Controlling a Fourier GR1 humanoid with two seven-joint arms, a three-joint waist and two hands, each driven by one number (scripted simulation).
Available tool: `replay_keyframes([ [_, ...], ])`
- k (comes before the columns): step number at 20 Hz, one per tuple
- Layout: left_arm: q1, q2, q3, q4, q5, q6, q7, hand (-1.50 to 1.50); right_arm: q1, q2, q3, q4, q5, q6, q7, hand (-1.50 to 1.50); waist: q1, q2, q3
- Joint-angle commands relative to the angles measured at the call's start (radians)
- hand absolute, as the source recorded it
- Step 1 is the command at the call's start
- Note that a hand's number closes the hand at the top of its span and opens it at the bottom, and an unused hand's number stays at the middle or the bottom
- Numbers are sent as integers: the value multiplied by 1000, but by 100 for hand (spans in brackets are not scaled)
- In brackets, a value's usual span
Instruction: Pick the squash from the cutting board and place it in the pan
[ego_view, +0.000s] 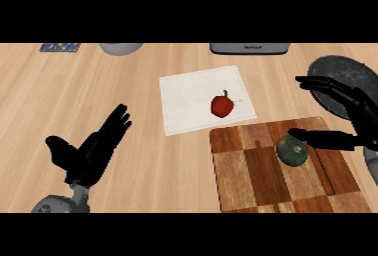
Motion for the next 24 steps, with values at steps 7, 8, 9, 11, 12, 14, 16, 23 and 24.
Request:
replay_keyframes([
  [7, -3, -13, 1, 28, 11, -10, 24, 0, -34, -287, 258, -101, 468, 138, 355, -150, -6, -13, -9],
  [8, -8, -37, -14, 19, 0, 6, 16, 0, -65, -323, 262, -110, 504, 173, 402, -150, -3, -14, -9],
  [9, -36, 6, 20, 2, 32, -17, 65, 0, -62, -311, 319, -133, 554, 203, 469, -150, 4, -15, -9],
  [11, -9, -28, -2, 46, 6, -2, 25, 0, -77, -329, 351, -207, 588, 295, 579, -150, -13, -13, -8],
  [12, -16, -27, 5, 24, 19, -10, 32, 0, -91, -321, 367, -236, 604, 341, 648, -150, -8, -14, -6],
  [14, -8, -39, -7, 29, 17, -13, 28, 0, -109, -253, 450, -272, 653, 431, 777, -150, 6, -10, -6],
  [16, -9, -39, -17, -1, 9, 4, 52, 0, -112, -259, 509, -309, 675, 561, 857, -150, 8, -14, -6],
  [23, -17, -14, 31, 38, 8, -48, 17, 0, -113, -19, 580, -364, 713, 811, 1185, -150, -1, -5, -1],
  [24, 24, -70, -12, 2, -27, 14, 23, 0, -63, -38, 530, -478, 668, 869, 1224, -150, -9, -8, 0],
])
